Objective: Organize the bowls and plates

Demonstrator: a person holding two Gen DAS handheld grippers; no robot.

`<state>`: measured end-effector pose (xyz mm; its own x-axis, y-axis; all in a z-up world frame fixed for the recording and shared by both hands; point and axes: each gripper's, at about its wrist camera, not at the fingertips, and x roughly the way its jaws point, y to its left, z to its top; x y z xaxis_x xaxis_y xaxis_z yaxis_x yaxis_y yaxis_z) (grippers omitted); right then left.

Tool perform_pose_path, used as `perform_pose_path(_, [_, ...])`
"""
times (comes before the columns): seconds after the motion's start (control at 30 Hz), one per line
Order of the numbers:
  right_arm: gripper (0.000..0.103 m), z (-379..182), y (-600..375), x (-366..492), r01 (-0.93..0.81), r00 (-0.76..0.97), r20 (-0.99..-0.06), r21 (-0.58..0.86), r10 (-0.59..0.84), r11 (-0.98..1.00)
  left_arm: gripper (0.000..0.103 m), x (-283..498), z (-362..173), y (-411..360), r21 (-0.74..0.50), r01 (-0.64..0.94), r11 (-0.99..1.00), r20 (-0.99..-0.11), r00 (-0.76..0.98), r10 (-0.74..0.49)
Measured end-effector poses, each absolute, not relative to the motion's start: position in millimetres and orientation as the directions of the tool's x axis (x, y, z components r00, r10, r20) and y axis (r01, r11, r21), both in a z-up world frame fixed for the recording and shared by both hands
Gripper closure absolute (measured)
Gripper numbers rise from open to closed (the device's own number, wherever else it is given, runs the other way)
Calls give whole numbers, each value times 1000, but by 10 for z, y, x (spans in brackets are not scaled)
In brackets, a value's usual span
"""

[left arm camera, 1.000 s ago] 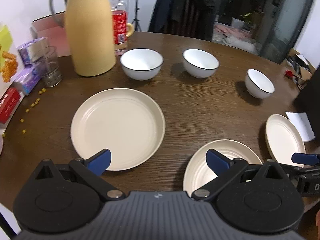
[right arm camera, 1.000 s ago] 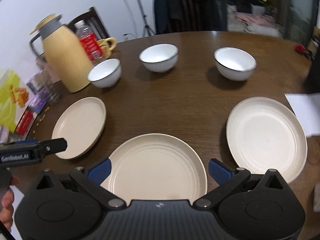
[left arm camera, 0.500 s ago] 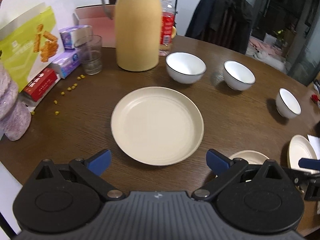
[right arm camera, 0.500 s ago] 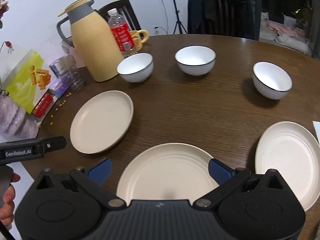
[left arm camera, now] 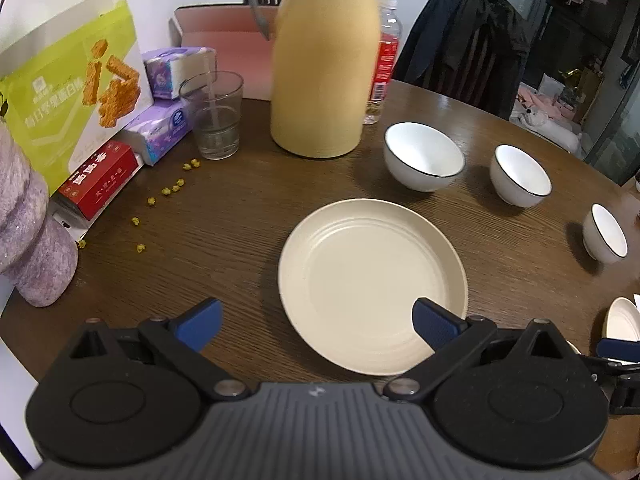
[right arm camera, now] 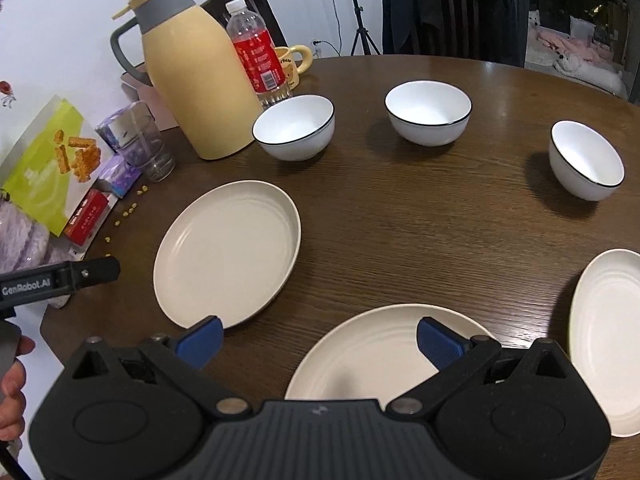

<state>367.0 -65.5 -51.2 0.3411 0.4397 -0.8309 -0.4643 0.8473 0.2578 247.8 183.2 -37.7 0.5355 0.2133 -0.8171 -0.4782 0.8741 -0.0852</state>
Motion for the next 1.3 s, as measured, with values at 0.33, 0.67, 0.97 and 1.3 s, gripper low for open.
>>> perform_pose_path(0.33, [0, -619, -302, 3815, -466, 332, -846, 238, 417, 852, 0, 2621, -547, 2206, -99, -495, 863, -833, 516, 200])
perform_pose_path(0.67, [0, -776, 100, 4003, -464, 293, -864, 245, 409, 851, 0, 2775, -728, 2332, -106, -497, 861, -850, 495, 181])
perform_pose_path(0.97, [0, -951, 228, 4262, -424, 292, -879, 234, 376, 875, 0, 2971, -840, 2447, -85, -502, 861, -863, 469, 189])
perform_pose_path(1.3, [7, -1182, 334, 4480, -389, 257, -896, 247, 362, 888, 0, 3250, -971, 2582, -75, -487, 870, -877, 447, 174])
